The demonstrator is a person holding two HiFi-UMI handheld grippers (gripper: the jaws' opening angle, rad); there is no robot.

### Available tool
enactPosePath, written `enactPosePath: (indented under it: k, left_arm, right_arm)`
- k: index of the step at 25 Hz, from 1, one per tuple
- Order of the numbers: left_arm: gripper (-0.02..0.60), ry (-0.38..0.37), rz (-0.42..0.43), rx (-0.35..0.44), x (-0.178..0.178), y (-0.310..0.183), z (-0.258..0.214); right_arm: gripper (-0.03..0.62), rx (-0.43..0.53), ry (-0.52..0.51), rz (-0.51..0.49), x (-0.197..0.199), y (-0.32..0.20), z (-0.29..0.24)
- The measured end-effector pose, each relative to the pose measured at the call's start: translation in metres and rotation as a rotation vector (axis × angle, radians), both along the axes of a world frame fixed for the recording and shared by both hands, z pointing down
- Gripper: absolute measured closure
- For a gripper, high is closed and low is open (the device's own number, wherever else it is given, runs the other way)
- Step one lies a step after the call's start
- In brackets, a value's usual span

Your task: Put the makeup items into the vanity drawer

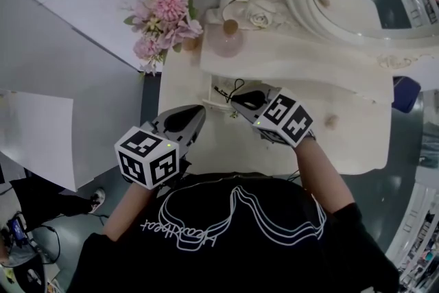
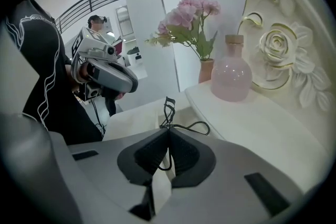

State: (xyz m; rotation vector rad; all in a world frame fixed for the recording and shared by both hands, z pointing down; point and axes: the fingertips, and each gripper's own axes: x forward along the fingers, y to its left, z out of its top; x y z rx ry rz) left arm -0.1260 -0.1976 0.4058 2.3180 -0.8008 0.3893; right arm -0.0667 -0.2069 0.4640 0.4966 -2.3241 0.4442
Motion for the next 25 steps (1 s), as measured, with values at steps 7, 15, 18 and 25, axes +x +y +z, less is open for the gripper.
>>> enactPosePath:
  k: [7, 15, 18, 25]
  left_arm:
    - [0.578, 0.004, -0.005, -0.002, -0.003, -0.004, 0.001]
    - [0.578, 0.012, -0.013, -0.009, -0.006, -0.007, 0.004]
    - [0.578, 0.011, -0.015, -0.01, -0.009, -0.008, 0.005]
    - [0.578, 0.01, -0.027, -0.014, -0.015, -0.009, 0.007]
  right_arm:
    - [0.574, 0.007, 0.043, -0.035, -0.004, -0.002, 0.003]
    - [0.57, 0.034, 0.087, -0.038, -0.005, -0.004, 0.005]
    - [0.564, 0.057, 0.106, -0.037, -0.005, -0.007, 0.007]
    - [0.487, 0.09, 0.143, -0.052, -0.002, -0.009, 0.005]
